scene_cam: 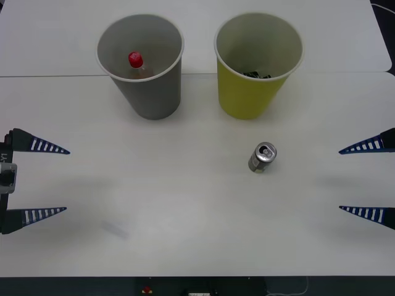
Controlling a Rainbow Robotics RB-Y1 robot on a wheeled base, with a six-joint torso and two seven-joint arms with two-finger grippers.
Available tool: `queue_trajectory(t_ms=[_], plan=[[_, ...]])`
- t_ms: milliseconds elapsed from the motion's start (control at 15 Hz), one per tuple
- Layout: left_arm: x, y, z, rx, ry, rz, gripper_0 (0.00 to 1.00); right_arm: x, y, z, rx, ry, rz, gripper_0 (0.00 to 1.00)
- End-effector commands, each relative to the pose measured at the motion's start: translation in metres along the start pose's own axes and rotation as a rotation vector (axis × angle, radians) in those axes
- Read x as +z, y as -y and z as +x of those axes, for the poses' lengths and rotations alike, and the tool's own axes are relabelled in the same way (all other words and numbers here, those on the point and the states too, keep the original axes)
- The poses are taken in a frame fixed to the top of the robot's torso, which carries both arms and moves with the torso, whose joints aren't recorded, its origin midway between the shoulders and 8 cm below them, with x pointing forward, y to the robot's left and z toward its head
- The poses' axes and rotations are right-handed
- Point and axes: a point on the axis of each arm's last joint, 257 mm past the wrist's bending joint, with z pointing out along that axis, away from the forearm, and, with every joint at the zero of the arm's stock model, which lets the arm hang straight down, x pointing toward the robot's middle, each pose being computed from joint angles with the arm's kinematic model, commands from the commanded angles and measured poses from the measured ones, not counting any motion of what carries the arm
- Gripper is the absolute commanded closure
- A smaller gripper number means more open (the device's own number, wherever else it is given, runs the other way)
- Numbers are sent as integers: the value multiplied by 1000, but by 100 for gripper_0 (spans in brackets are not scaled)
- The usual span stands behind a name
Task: Put the can into the green bin and the plastic bottle into the gray bin
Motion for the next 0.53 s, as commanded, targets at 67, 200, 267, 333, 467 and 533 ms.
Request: queue_trajectory(t_ms=[67,200,267,333,467,533], plan=[[0,0,0,0,0,0,0,0,0,0,0,0,0,0],[0,0,0,0,0,0,0,5,-2,-3,22,28,10,0],[0,0,0,0,0,0,0,4,1,-5,20,36,19,0],[0,0,0,0,0,0,0,5,1,-6,16,41,21,0],[0,0,0,0,0,0,0,5,2,-4,25,43,28,0],[0,0,0,0,0,0,0,6,3,0,38,46,35,0]])
